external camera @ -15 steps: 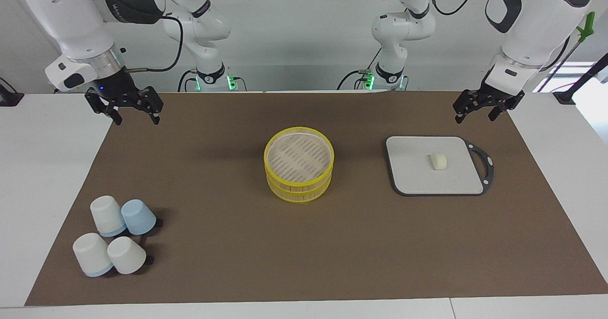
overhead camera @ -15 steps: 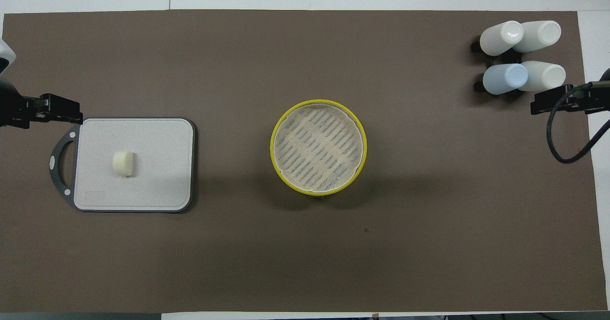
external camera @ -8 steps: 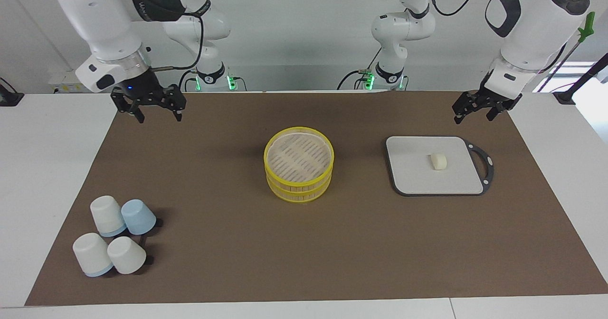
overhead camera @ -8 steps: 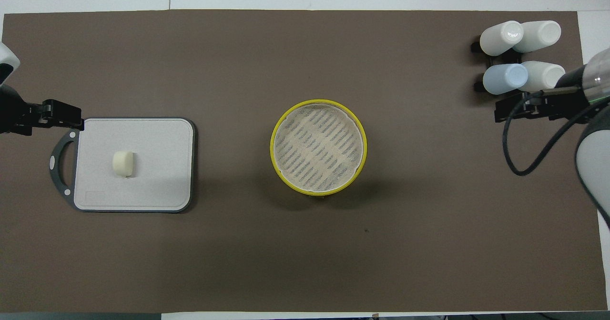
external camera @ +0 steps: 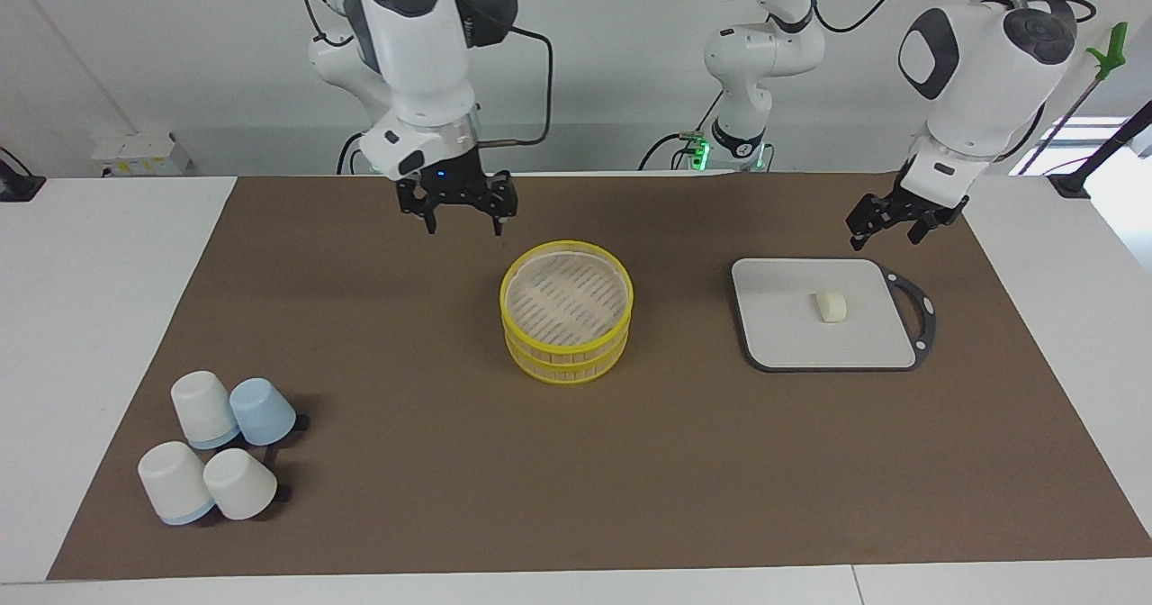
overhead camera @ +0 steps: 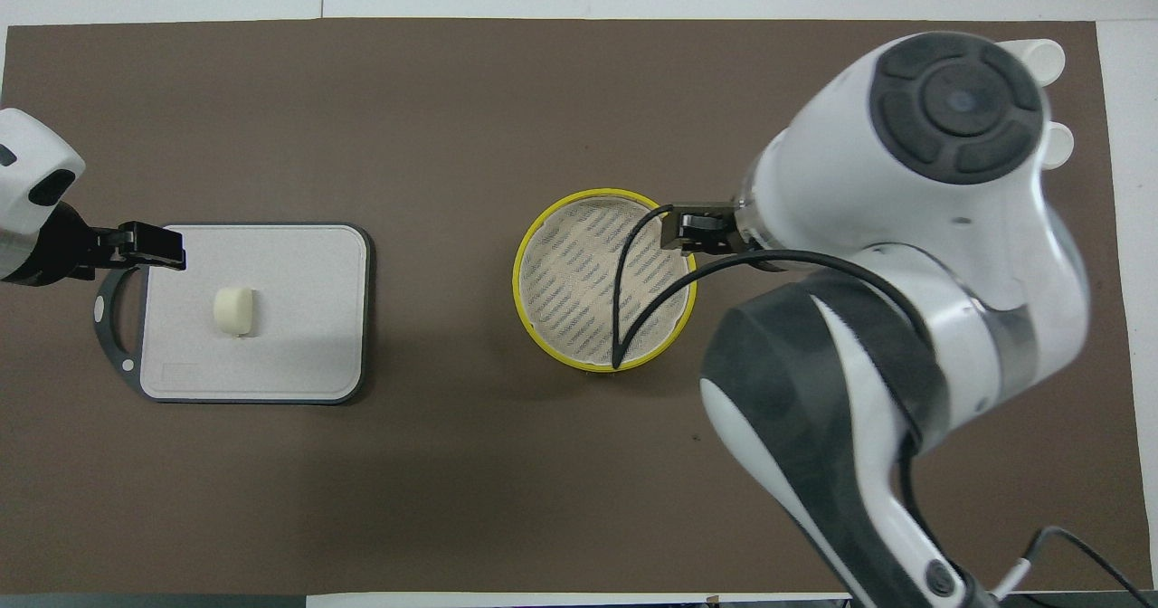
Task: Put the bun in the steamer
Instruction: 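Reach the right gripper to the steamer lid while the left gripper approaches the bun, then grasp the steamer lid with the right gripper while the left gripper grasps the bun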
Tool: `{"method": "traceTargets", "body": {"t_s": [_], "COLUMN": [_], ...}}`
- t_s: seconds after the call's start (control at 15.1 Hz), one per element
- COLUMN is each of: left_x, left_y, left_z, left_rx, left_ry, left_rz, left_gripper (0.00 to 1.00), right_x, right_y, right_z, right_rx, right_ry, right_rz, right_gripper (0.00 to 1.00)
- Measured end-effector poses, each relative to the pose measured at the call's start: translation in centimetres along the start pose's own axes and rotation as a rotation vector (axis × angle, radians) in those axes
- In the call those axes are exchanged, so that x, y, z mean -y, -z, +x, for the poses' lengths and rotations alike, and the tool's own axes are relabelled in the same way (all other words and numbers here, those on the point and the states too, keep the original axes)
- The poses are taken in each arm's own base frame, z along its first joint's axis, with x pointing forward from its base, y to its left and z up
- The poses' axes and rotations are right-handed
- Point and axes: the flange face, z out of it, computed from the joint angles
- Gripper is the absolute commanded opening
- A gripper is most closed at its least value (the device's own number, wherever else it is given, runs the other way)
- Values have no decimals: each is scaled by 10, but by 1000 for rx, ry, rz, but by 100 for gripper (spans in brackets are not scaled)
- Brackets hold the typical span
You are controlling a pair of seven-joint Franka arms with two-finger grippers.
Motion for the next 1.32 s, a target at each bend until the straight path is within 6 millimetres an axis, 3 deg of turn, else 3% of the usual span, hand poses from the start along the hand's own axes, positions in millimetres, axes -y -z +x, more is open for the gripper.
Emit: {"method": "traceTargets", "body": {"t_s": [0.26,0.46,0.73,0.92,1.19,1.32], "left_x": [1,10,16,15,18,25], "left_y": [-47,-84,-114,-131,-157,-164], "left_z": [-4,-10,-9,-5,-9,-11], "left_rx": [-20,-15,7,7,4,-6], "left_ry": [1,19,29,29,34,48], "left_rz": [-1,-2,-4,-5,-7,-8], "left_gripper": [100,100,100,100,100,100], "right_x": [74,106,156,176,183,183], "right_y": [-39,-61,-87,-98,-114,-127], "right_z": [1,4,-6,-10,-17,-21], "right_rx": [8,11,-8,-41,-29,-13], "right_ry": [-94,-140,-128,-104,-82,-46], "right_rz": [-6,-10,7,45,32,13], "right_gripper": [100,99,99,99,98,90]}}
